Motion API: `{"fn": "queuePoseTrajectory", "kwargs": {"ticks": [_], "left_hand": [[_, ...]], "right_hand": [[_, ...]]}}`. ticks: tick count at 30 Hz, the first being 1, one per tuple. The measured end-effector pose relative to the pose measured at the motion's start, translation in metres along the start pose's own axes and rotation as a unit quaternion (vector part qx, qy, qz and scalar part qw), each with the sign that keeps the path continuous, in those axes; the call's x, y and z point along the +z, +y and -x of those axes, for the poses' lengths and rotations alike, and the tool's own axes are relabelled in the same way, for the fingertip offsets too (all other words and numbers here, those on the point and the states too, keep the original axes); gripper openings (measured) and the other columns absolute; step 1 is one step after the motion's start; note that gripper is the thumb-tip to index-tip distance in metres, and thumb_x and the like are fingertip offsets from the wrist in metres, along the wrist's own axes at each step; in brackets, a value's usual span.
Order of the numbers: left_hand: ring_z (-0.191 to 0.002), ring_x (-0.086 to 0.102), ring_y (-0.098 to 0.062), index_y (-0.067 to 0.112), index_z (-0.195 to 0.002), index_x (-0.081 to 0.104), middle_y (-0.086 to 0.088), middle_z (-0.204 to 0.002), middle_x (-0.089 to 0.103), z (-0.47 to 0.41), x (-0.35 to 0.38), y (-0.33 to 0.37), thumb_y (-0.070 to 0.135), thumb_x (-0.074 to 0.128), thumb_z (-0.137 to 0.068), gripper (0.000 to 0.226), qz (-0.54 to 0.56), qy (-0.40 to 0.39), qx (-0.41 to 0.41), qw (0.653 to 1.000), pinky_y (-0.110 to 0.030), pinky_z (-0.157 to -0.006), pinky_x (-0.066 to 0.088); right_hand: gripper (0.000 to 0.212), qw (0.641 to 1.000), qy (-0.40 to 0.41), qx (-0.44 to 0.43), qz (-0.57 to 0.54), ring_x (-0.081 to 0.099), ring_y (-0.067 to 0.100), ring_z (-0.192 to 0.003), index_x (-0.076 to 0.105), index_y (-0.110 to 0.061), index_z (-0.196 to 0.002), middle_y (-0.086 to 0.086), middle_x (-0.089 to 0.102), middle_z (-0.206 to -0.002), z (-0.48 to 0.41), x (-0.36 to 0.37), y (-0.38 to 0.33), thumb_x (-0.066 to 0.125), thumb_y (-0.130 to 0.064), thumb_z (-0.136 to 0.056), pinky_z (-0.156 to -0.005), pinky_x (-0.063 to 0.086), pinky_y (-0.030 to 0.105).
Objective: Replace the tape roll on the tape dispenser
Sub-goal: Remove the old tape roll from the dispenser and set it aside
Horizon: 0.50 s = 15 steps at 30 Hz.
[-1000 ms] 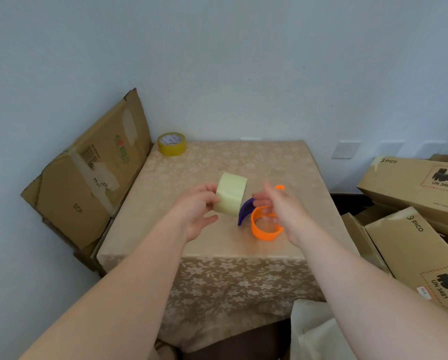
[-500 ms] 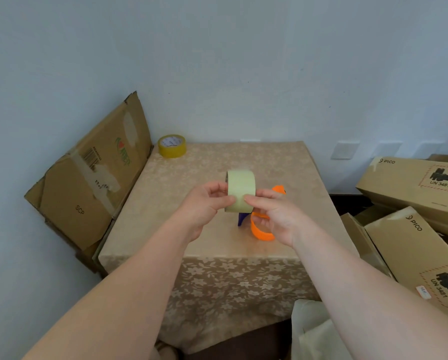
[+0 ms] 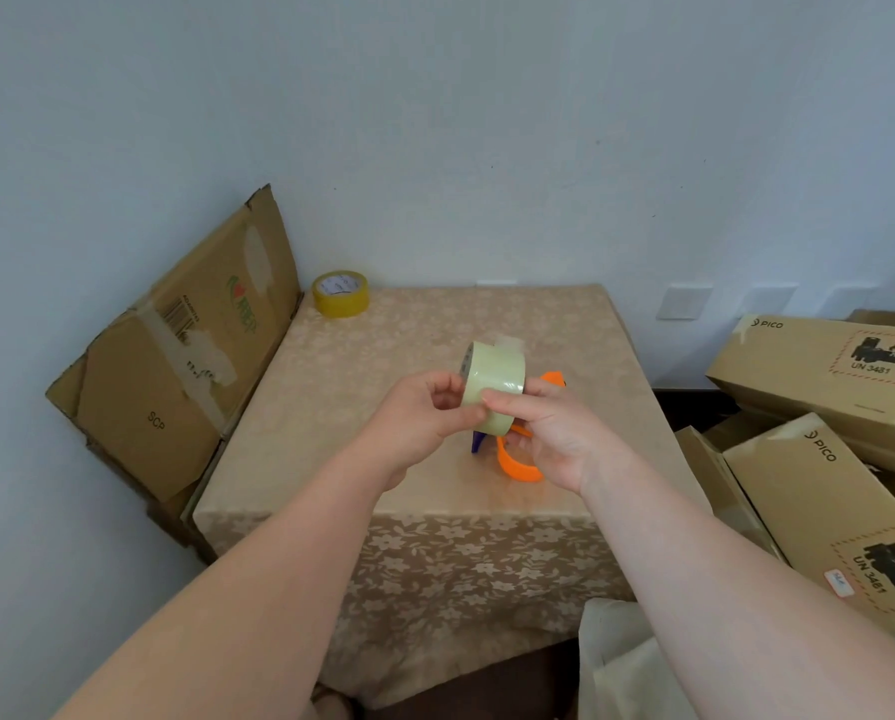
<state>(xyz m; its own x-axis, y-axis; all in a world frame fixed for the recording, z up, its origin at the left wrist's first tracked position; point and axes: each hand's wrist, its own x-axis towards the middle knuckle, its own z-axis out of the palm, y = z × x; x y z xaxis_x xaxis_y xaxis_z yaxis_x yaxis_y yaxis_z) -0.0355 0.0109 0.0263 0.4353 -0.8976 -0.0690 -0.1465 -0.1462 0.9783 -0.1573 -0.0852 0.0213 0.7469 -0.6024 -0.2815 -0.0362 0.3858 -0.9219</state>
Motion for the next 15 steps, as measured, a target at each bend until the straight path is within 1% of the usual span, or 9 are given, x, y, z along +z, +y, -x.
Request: {"fn": "queuePoseTrajectory", "kwargs": {"ticks": [2, 4, 6, 9, 11, 13, 15], "left_hand": [[-0.078, 0.063, -0.013, 0.014, -0.084, 0.064, -0.005, -0.084, 0.068, -0.001, 0.002, 0.001, 0.007, 0.071, -0.075, 0.014, 0.004, 0.011, 0.007, 1.0, -0.017, -0.073, 0.049], [-0.071, 0.062, -0.01, 0.014, -0.079, 0.063, -0.004, -0.079, 0.067, -0.001, 0.002, 0.002, 0.006, 0.071, -0.075, 0.012, 0.002, 0.002, 0.012, 1.0, -0.014, -0.065, 0.048], [-0.066, 0.06, -0.006, 0.014, -0.076, 0.062, -0.002, -0.074, 0.066, 0.0, 0.002, 0.003, 0.006, 0.071, -0.076, 0.012, 0.001, -0.018, 0.015, 1.0, -0.011, -0.061, 0.046], [-0.06, 0.058, 0.0, 0.016, -0.07, 0.061, 0.008, -0.065, 0.064, 0.001, -0.002, 0.004, 0.003, 0.07, -0.075, 0.017, -0.008, -0.053, 0.018, 0.998, -0.011, -0.06, 0.046], [-0.056, 0.055, 0.002, 0.014, -0.068, 0.058, 0.011, -0.06, 0.061, 0.0, -0.005, 0.005, 0.002, 0.07, -0.074, 0.019, -0.024, -0.073, 0.019, 0.997, -0.011, -0.059, 0.044], [-0.057, 0.054, 0.002, 0.009, -0.072, 0.058, 0.007, -0.064, 0.06, 0.0, -0.008, 0.005, 0.002, 0.071, -0.074, 0.015, -0.043, -0.087, 0.022, 0.995, -0.011, -0.06, 0.044], [-0.059, 0.055, 0.0, 0.003, -0.078, 0.059, 0.0, -0.07, 0.06, 0.0, -0.01, 0.006, 0.002, 0.071, -0.074, 0.012, -0.054, -0.097, 0.024, 0.994, -0.012, -0.062, 0.045]], "right_hand": [[0.015, 1.0, -0.008, -0.005, 0.002, 0.067, 0.015, -0.084, 0.07, -0.017, -0.092, -0.002, 0.074, -0.087, 0.001, 0.001, -0.001, 0.068, -0.008, -0.081, -0.081, 0.046, 0.027], [0.027, 1.0, -0.009, -0.005, 0.004, 0.066, 0.02, -0.086, 0.069, -0.011, -0.105, 0.006, 0.073, -0.096, 0.001, 0.001, -0.002, 0.069, -0.006, -0.079, -0.079, 0.048, 0.031], [0.036, 1.0, 0.001, 0.001, 0.007, 0.065, 0.025, -0.089, 0.066, -0.007, -0.112, 0.013, 0.07, -0.104, 0.001, 0.001, -0.003, 0.071, -0.005, -0.077, -0.079, 0.05, 0.037], [0.035, 1.0, 0.006, 0.007, -0.005, 0.065, 0.029, -0.092, 0.067, -0.007, -0.111, 0.015, 0.07, -0.104, 0.001, 0.0, -0.003, 0.072, -0.006, -0.076, -0.087, 0.051, 0.047], [0.033, 1.0, 0.003, 0.007, -0.011, 0.066, 0.028, -0.092, 0.068, -0.008, -0.109, 0.013, 0.072, -0.102, 0.003, 0.001, -0.001, 0.073, -0.008, -0.076, -0.091, 0.05, 0.049], [0.031, 1.0, 0.0, 0.006, -0.017, 0.067, 0.026, -0.091, 0.068, -0.008, -0.109, 0.012, 0.072, -0.1, 0.003, 0.002, 0.001, 0.072, -0.011, -0.078, -0.094, 0.049, 0.048], [0.027, 1.0, -0.001, 0.009, -0.026, 0.068, 0.025, -0.091, 0.07, -0.008, -0.105, 0.011, 0.073, -0.098, 0.002, 0.004, 0.003, 0.071, -0.016, -0.079, -0.098, 0.047, 0.05]]}}
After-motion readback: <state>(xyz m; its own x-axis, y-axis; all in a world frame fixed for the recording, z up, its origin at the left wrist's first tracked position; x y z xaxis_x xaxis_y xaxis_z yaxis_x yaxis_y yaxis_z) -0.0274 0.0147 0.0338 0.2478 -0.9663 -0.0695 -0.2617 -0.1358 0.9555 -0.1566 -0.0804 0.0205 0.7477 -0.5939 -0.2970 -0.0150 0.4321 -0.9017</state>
